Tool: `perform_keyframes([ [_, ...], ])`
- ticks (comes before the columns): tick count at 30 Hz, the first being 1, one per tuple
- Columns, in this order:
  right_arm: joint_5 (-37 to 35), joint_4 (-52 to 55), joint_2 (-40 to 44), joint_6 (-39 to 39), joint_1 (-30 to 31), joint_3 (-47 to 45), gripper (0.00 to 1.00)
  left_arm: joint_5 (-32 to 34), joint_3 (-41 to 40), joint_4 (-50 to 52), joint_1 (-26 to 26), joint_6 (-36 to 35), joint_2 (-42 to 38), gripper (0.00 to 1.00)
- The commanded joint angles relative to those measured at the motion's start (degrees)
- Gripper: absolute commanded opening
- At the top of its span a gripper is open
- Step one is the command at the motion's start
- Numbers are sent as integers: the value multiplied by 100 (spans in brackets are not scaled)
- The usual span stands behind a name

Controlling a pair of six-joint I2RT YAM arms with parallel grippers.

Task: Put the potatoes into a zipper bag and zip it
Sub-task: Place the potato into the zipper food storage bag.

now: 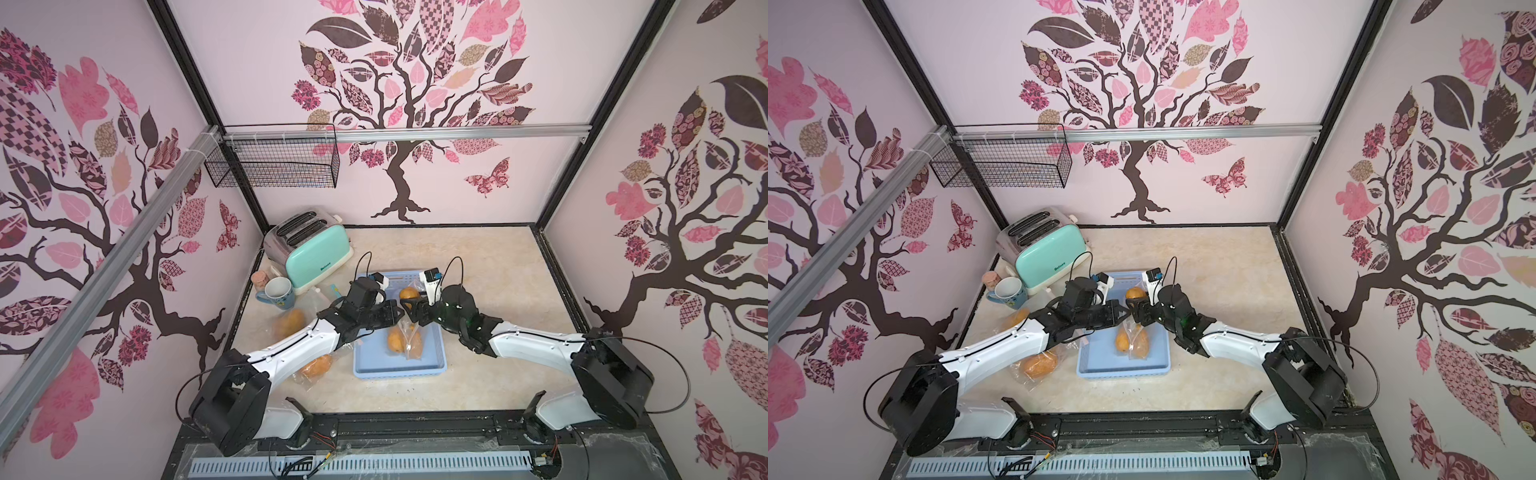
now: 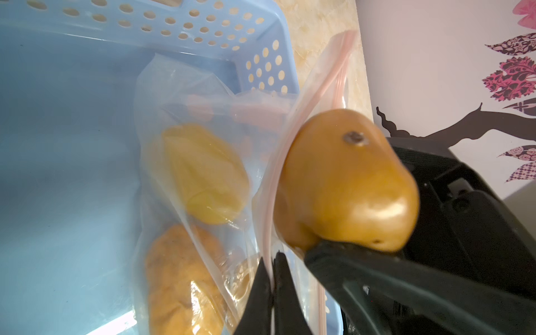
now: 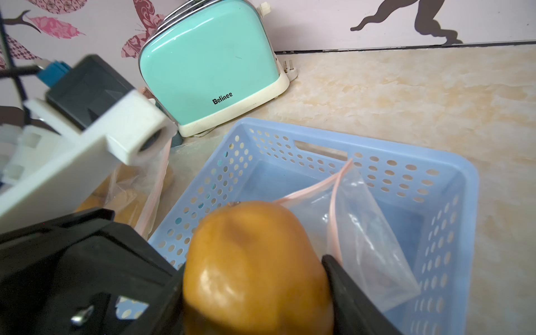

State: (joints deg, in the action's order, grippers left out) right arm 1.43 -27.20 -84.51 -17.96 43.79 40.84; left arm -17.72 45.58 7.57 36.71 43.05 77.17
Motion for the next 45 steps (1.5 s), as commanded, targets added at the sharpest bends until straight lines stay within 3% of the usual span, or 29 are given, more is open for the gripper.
perform_keyframes([
  [1, 66, 248, -255, 213, -15, 185, 57, 291, 313, 253, -32, -178, -274, 0],
  [9, 196, 675, -290, 488, -18, 360, 59, 493, 451, 492, -40, -333, -393, 0],
  [15, 421, 980, -210, 585, -15, 508, 75, 540, 762, 929, -32, -743, -386, 0],
  [22, 451, 918, 411, 619, -16, 334, 84, 424, 939, 1188, -37, -1059, -456, 0],
  [26, 801, 617, 768, 575, -20, 131, 84, 409, 1049, 1349, -30, -1208, -492, 0],
  [31, 1728, 99, 869, 537, -19, -87, 81, 141, 1185, 1444, -36, -1237, -529, 0],
  [38, 1564, 432, 765, 646, -15, 80, 71, 136, 1425, 1792, -33, -1396, -724, 0],
  [45, 1538, -85, 1718, 584, -19, -367, 71, 324, 1995, 3000, -28, -2081, -850, 0],
])
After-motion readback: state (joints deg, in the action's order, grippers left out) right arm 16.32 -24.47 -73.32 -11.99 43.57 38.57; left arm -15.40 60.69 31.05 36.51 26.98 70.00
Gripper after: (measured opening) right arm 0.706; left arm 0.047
